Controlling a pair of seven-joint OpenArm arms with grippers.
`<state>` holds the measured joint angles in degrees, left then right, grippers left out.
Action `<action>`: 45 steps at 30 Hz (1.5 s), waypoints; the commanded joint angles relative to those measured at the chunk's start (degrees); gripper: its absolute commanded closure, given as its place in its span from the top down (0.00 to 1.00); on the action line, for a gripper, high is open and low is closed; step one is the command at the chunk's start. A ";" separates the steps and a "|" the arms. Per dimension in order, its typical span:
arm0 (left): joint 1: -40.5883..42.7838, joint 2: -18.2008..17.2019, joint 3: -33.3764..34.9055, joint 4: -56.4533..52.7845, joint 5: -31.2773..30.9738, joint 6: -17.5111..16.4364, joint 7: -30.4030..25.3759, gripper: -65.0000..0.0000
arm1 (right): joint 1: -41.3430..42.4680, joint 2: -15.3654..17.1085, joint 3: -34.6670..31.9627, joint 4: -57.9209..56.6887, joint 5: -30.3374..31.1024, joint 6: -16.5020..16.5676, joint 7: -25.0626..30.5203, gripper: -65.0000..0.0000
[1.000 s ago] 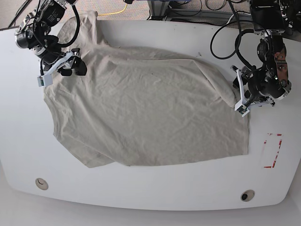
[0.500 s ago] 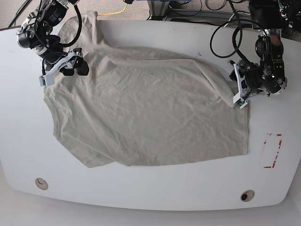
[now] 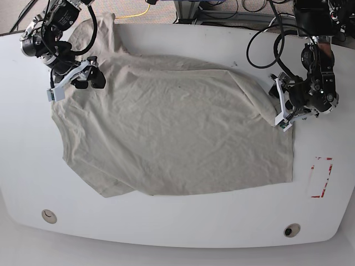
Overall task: Layout the t-shirt on the table in an organized manner, then fold the t-shirt properly
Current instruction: 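Move the left gripper to the shirt's side edge and grasp it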
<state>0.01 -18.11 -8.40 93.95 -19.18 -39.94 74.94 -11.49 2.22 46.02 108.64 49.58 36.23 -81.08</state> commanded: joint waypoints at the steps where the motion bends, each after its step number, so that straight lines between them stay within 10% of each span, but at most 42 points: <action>1: -0.93 0.13 -0.26 0.86 1.03 -0.06 -0.69 0.55 | 0.36 0.55 0.18 0.85 1.10 0.39 1.08 0.59; 36: -0.76 0.75 4.05 -3.36 3.58 -0.06 -4.91 0.55 | 0.28 0.64 0.35 0.85 1.10 0.39 1.08 0.59; 45: -0.76 0.66 4.05 -3.36 3.58 -0.06 -5.00 0.35 | 0.28 0.73 0.44 0.85 1.10 0.39 1.08 0.59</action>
<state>-0.12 -16.73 -4.12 90.19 -16.36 -40.12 70.13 -11.51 2.22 46.19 108.64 49.56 36.23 -81.08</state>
